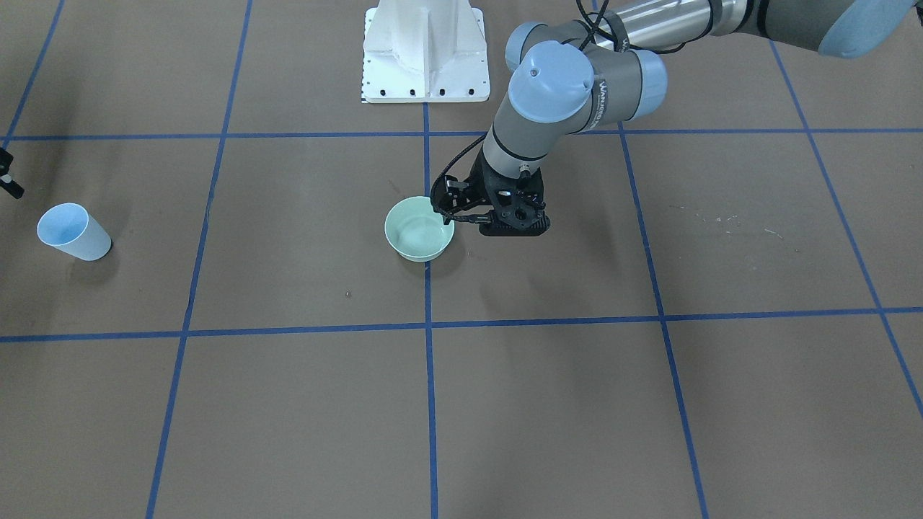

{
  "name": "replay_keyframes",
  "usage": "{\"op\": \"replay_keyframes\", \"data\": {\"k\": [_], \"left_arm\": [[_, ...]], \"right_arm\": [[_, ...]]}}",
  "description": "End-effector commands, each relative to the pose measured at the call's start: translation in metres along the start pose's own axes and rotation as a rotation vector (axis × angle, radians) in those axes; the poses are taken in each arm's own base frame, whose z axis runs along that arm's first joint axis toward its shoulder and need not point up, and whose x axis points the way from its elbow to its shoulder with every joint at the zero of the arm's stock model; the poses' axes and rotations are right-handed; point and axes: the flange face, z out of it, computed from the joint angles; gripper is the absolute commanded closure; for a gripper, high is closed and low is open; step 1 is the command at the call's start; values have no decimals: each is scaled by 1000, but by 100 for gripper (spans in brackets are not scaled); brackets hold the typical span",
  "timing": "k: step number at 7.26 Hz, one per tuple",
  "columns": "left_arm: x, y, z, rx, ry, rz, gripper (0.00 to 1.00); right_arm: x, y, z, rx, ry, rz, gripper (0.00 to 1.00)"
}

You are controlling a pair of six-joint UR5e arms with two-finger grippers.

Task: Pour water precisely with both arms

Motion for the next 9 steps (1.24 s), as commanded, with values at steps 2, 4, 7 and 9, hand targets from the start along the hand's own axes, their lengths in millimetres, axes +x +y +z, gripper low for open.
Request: {"op": "replay_keyframes", "data": {"k": [2,4,7,9], "left_arm": [[-4,-5,-2,11,-4,-11,0],[-20,-29,-20,48,-8,-35,0],[-55,-52,-29,78,-36,-21,0],[-60,-58,-33,87,-37,-30,0]], "right_arm": [[8,55,-12,91,-94,-91,2],[12,68,-10,198,-112,-201,2],[21,83,17,261,-38,-269,2],[23,93,40,272,-67,-292,2]]}}
